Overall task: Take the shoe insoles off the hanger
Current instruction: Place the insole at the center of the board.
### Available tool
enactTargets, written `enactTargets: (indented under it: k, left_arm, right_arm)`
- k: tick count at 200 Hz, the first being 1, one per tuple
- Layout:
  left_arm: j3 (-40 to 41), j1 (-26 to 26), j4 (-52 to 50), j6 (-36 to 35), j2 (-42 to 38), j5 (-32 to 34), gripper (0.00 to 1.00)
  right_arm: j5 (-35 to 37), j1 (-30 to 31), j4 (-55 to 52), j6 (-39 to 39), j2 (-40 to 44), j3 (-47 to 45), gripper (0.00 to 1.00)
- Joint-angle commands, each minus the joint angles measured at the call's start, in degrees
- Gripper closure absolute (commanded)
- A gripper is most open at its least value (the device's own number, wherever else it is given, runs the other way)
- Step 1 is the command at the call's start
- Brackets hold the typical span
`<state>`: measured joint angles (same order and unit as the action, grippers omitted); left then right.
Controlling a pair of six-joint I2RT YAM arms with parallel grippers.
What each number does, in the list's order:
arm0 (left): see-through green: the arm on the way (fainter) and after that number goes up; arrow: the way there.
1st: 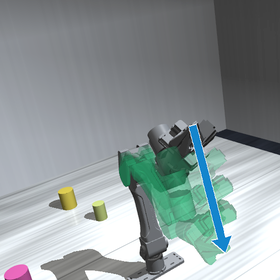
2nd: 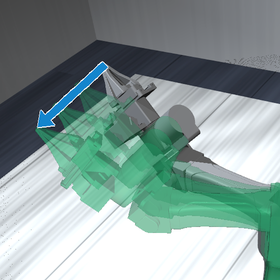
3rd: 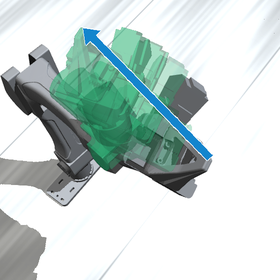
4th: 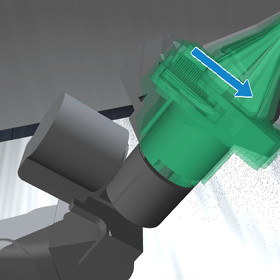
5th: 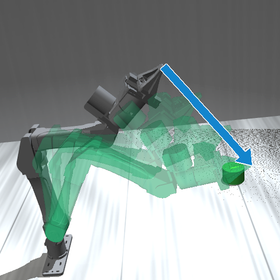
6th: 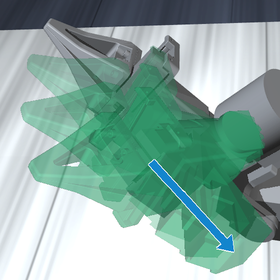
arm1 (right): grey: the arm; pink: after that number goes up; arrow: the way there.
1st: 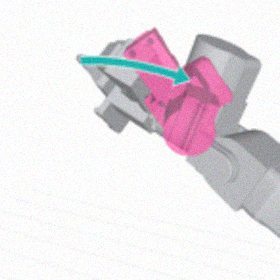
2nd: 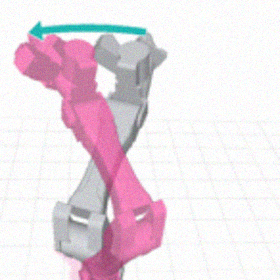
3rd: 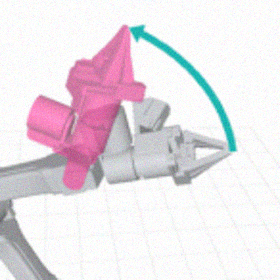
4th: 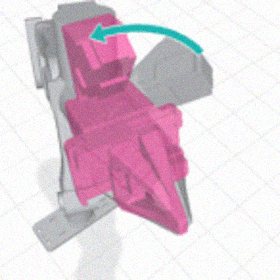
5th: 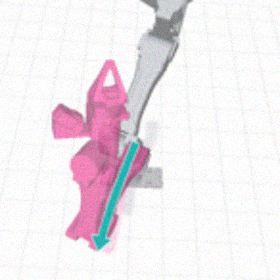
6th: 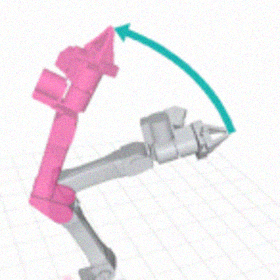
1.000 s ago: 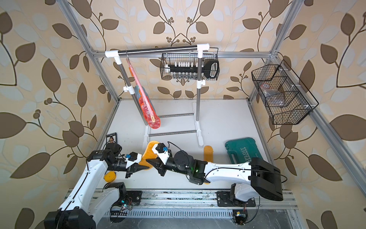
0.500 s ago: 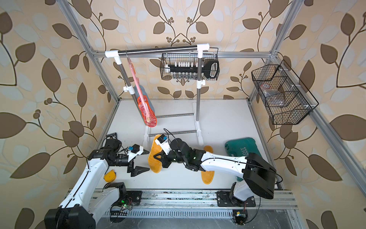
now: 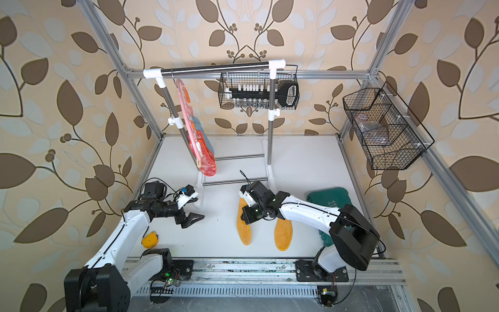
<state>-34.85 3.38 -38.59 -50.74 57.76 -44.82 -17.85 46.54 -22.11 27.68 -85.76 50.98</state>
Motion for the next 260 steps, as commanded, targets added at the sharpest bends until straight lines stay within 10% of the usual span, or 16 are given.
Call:
enactTargets:
  k: [1,33,91,260]
  left_arm:
    - [-0.14,1.84,1.19,2.47,0.29,4.53,0.01]
    - [-0.32,5.01,0.52,2.75,1.39,2.98,0.01]
    - [-0.31,5.59,-0.08,2.58,1.53,1.93,0.01]
    - [-0.16,5.81,-0.77,1.96,0.78,1.4,0.01]
  right_arm:
    - [3.52,-2.5,-8.47,-2.53,-1.64,-1.92,1.0]
    - [6.16,-5.71,-8.43,-2.53,-4.4,-3.46,1.0]
    - [12.23,-5.85,-9.17,-2.24,-6.68,-3.65,0.63]
    - [18.77,-5.85,-11.51,3.96,3.04,-10.55,0.54]
